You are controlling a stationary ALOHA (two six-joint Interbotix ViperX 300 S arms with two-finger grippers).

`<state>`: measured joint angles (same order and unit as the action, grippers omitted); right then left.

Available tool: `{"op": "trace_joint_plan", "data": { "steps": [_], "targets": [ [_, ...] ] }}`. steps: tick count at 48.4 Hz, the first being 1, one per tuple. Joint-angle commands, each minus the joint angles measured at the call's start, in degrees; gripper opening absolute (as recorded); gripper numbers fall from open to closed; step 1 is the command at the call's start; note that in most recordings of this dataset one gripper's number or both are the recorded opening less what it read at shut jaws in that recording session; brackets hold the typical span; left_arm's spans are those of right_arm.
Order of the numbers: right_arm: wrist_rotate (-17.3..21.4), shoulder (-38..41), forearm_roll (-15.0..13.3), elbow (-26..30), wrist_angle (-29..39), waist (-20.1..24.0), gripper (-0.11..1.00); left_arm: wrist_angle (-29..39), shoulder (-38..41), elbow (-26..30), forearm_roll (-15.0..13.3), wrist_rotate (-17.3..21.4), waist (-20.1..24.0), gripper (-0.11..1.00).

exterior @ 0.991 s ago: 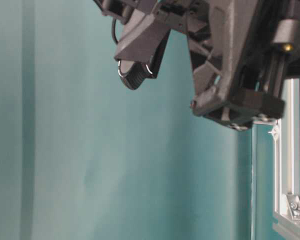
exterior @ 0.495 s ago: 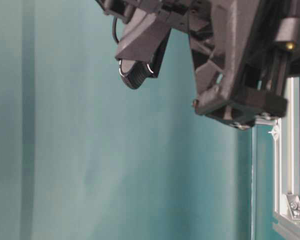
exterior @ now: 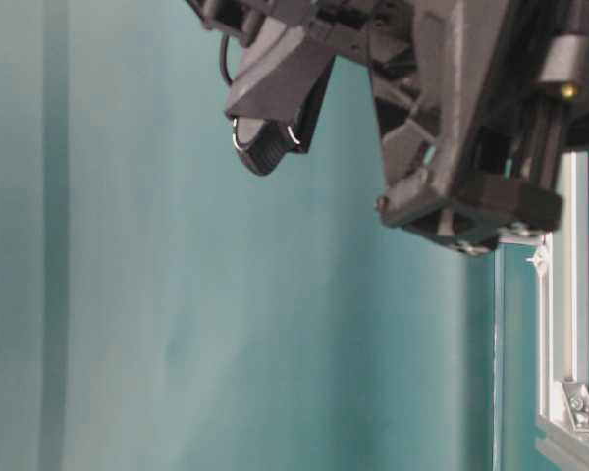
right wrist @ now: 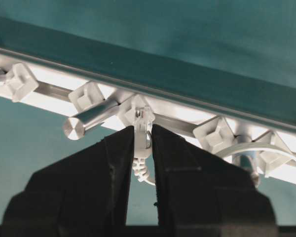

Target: Move the cable alternately left and right between 8 closely spaced pins so it hooks onto each one.

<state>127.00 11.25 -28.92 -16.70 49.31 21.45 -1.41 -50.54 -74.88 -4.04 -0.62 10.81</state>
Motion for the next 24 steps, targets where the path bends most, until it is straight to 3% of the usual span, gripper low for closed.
{"op": "trace_joint_plan", "data": {
  "steps": [1,12,24],
  "targets": [
    [0.1,-0.8,0.5,1.8,0.1,1.0,0.14,-0.4,0.2,0.6,0.2,-0.4,-0.2,0.53],
    [0.7,-0.8,2.6,2.1,1.4,2.5,0.14,-0.4,0.2,0.5,0.2,-0.4,-0.2,0.53],
    [4.7,-0.2,3.1,2.9,2.4,5.2,0.14,-0.4,0.1,0.5,0.2,-0.4,-0.2,0.53]
  ]
}}
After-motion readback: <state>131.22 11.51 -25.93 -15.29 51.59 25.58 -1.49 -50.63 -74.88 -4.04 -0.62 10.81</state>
